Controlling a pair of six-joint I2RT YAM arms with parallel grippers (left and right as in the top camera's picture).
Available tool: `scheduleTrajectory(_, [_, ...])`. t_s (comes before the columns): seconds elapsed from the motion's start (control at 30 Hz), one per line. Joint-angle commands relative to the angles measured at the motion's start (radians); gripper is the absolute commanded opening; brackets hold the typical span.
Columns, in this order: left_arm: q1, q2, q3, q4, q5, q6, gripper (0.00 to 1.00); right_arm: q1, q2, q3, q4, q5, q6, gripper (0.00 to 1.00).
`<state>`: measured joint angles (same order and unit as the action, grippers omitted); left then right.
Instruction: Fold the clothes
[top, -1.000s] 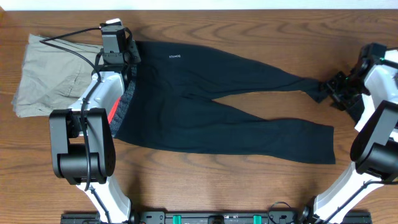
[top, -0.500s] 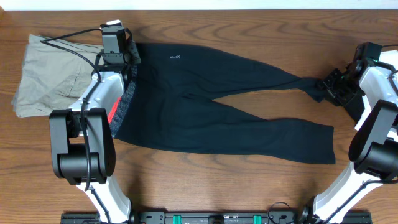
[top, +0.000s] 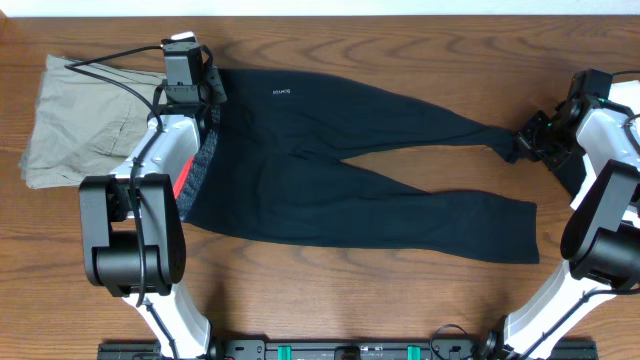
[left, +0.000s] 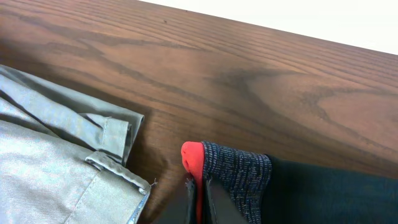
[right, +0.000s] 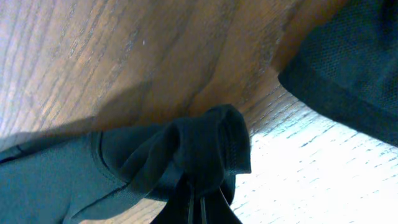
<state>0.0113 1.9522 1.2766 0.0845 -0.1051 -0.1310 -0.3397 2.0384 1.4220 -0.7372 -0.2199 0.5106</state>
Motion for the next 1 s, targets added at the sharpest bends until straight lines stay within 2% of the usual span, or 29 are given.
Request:
scheduleTrajectory(0.0, [0.005, -0.017, 0.019, -0.002, -0.016, -0.004, 0.07, 0.009, -0.035, 0.037, -0.039, -0.024, -0.045, 0.01])
scheduleTrajectory(0.3, [0.005, -0.017, 0.019, -0.002, -0.016, -0.002, 0.07, 0.012, -0.114, 0.076, -0.316, -0.012, -0.211, 0.04])
scheduleTrajectory(0.37, [0.005, -0.017, 0.019, -0.002, -0.016, -0.002, 0.07, 0.012, -0.111, 0.043, -0.328, 0.017, -0.235, 0.09])
scheduleTrajectory(0.43, [0.005, -0.017, 0.019, -0.002, -0.016, -0.002, 0.07, 0.012, -0.106, 0.02, -0.336, 0.146, -0.185, 0.11])
scheduleTrajectory(0.53, [0.005, -0.017, 0.019, -0.002, -0.016, -0.002, 0.07, 0.001, -0.106, 0.009, -0.339, 0.334, -0.065, 0.05])
scheduleTrajectory(0.63, [0.005, -0.017, 0.019, -0.002, -0.016, -0.002, 0.06, -0.02, -0.106, 0.027, -0.33, 0.37, -0.055, 0.06])
scheduleTrajectory(0.73, [0.005, -0.017, 0.019, -0.002, -0.016, -0.002, 0.07, -0.038, -0.106, 0.055, -0.317, 0.369, -0.056, 0.16])
scheduleTrajectory(0.77, [0.005, -0.017, 0.019, -0.002, -0.016, -0.002, 0.07, -0.04, -0.106, 0.064, -0.313, 0.366, -0.065, 0.22])
scheduleTrajectory(0.9, [0.005, -0.017, 0.019, -0.002, -0.016, -0.002, 0.07, -0.04, -0.106, 0.072, -0.309, 0.332, -0.09, 0.56])
scheduleTrajectory(0.97, [0.005, -0.017, 0.019, -0.002, -0.016, -0.002, 0.07, -0.039, -0.106, 0.072, -0.309, 0.307, -0.101, 0.65])
